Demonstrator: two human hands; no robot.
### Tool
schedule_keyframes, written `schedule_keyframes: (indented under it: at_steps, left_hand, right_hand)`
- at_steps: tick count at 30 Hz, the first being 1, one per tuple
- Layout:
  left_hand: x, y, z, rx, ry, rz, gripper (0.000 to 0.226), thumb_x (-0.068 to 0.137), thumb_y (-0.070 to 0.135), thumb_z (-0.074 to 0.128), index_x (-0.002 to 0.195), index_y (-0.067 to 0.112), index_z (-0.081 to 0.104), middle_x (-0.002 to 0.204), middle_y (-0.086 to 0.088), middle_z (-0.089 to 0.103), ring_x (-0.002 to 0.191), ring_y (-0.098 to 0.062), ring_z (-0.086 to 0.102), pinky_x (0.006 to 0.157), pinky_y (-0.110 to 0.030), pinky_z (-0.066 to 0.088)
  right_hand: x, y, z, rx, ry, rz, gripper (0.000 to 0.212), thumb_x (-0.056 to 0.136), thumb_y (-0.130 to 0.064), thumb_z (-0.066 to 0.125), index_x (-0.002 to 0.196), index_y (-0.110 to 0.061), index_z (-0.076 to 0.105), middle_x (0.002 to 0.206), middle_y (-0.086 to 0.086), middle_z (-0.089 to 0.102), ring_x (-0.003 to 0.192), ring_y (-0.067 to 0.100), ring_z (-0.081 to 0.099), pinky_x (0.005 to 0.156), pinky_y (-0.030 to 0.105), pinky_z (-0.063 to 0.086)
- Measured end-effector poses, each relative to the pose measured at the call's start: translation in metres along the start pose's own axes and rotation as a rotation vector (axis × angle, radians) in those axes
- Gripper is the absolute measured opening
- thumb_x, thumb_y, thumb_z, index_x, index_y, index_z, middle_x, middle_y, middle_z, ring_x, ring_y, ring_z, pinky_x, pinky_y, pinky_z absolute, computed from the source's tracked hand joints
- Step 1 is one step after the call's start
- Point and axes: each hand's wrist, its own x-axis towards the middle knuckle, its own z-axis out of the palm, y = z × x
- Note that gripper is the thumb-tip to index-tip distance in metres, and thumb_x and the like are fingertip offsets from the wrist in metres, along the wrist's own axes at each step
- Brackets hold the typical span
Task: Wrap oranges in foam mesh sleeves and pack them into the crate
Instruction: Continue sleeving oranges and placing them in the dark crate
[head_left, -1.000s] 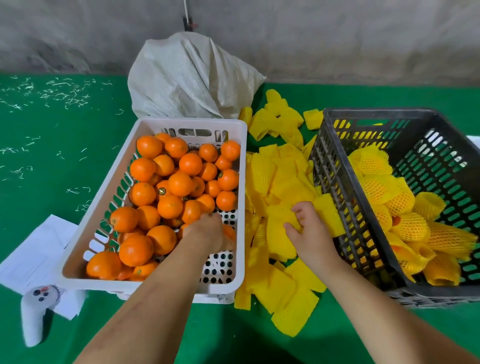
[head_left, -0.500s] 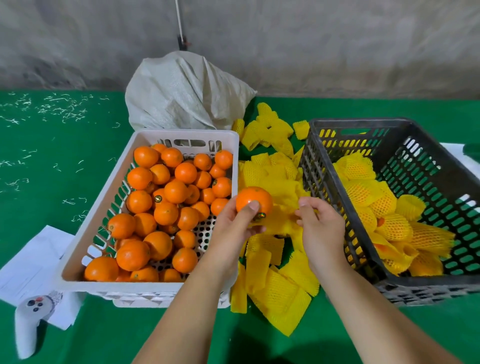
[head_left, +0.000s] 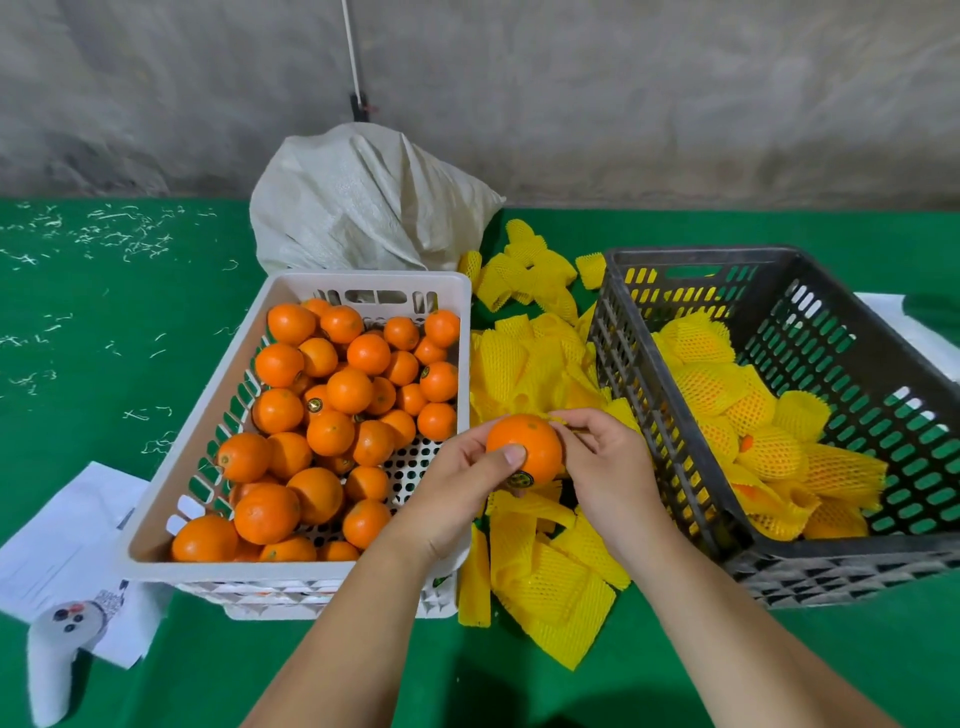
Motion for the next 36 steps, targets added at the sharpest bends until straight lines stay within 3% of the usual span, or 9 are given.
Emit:
schedule_keyframes:
  at_steps: [3, 6, 11, 17, 22, 25, 27, 32, 36]
  left_hand:
    - [-0.001, -0.004, 0.007, 0.001, 0.064, 0.058, 0.064, 0.081, 0.051, 0.073, 0.139, 0.024, 0.065, 0.131, -0.009, 0.070, 0.118, -0.028, 0.068, 0.095, -0.036, 0.055]
    - [-0.001, -0.005, 0.010, 0.026, 0.129, 0.129, 0.056, 0.080, 0.054, 0.078, 0.132, 0.038, 0.061, 0.126, -0.001, 0.066, 0.108, -0.019, 0.067, 0.086, -0.030, 0.058]
    - [0.001, -0.007, 0.008, 0.057, 0.105, 0.169, 0.071, 0.088, 0.052, 0.075, 0.147, 0.060, 0.037, 0.125, 0.023, 0.063, 0.118, -0.003, 0.063, 0.099, -0.033, 0.056]
    - [0.005, -0.006, 0.009, -0.015, 0.171, 0.184, 0.043, 0.099, 0.043, 0.059, 0.142, 0.047, 0.051, 0.100, -0.018, 0.060, 0.096, -0.025, 0.061, 0.092, -0.052, 0.057]
    - [0.004, -0.018, -0.003, 0.021, 0.015, 0.144, 0.074, 0.094, 0.018, 0.071, 0.151, 0.052, 0.040, 0.101, -0.027, 0.061, 0.094, -0.027, 0.064, 0.091, -0.040, 0.057]
    - [0.007, -0.019, 0.001, 0.091, 0.082, 0.181, 0.067, 0.093, 0.032, 0.080, 0.148, 0.051, 0.046, 0.088, -0.017, 0.058, 0.074, -0.025, 0.053, 0.069, -0.044, 0.047]
    - [0.010, -0.020, 0.004, 0.143, 0.125, 0.208, 0.064, 0.089, 0.044, 0.083, 0.144, 0.050, 0.052, 0.098, -0.005, 0.060, 0.079, -0.023, 0.052, 0.070, -0.045, 0.045]
    - [0.014, -0.014, 0.011, 0.042, 0.282, 0.225, 0.045, 0.087, 0.045, 0.080, 0.129, 0.041, 0.061, 0.091, -0.014, 0.066, 0.071, -0.023, 0.053, 0.060, -0.042, 0.045]
    - [0.015, -0.011, 0.017, 0.055, 0.350, 0.242, 0.039, 0.089, 0.050, 0.069, 0.115, 0.024, 0.060, 0.082, 0.004, 0.065, 0.066, -0.015, 0.056, 0.055, -0.034, 0.046]
  right_hand:
    - [-0.003, -0.002, -0.003, -0.059, 0.015, -0.072, 0.011, 0.098, -0.024, 0.066, 0.104, -0.031, 0.072, 0.104, -0.005, 0.075, 0.101, 0.015, 0.070, 0.090, 0.049, 0.059]
    - [-0.008, -0.005, -0.005, -0.035, 0.023, -0.127, 0.013, 0.099, -0.018, 0.065, 0.106, -0.027, 0.071, 0.097, -0.007, 0.074, 0.095, 0.013, 0.071, 0.086, 0.048, 0.060]
    - [-0.020, -0.003, -0.010, -0.161, 0.039, -0.236, 0.016, 0.100, -0.019, 0.063, 0.105, -0.034, 0.067, 0.089, -0.016, 0.070, 0.087, 0.008, 0.068, 0.076, 0.032, 0.059]
    - [-0.030, -0.004, -0.001, -0.392, -0.016, -0.520, 0.015, 0.093, -0.013, 0.067, 0.107, -0.017, 0.068, 0.099, -0.013, 0.059, 0.094, -0.007, 0.054, 0.078, 0.009, 0.042]
    - [-0.019, -0.004, 0.000, -0.385, -0.028, -0.423, 0.029, 0.091, -0.008, 0.071, 0.113, -0.021, 0.056, 0.109, -0.010, 0.048, 0.101, 0.006, 0.053, 0.085, 0.025, 0.050]
    - [-0.017, -0.004, -0.007, -0.360, 0.028, -0.428, 0.023, 0.094, -0.010, 0.067, 0.112, -0.022, 0.058, 0.108, -0.011, 0.050, 0.100, 0.007, 0.056, 0.082, 0.028, 0.052]
    - [-0.016, -0.007, -0.013, -0.333, 0.054, -0.419, 0.020, 0.096, -0.012, 0.065, 0.110, -0.025, 0.060, 0.105, -0.013, 0.053, 0.095, 0.006, 0.058, 0.077, 0.025, 0.052]
    - [-0.022, -0.013, -0.013, -0.389, -0.005, -0.528, 0.017, 0.091, -0.005, 0.068, 0.102, -0.018, 0.065, 0.096, -0.015, 0.054, 0.084, 0.005, 0.056, 0.070, 0.012, 0.043]
    - [-0.027, -0.008, 0.001, -0.260, -0.002, -0.395, 0.030, 0.089, -0.009, 0.074, 0.111, -0.021, 0.058, 0.105, -0.011, 0.056, 0.097, 0.010, 0.057, 0.080, 0.030, 0.053]
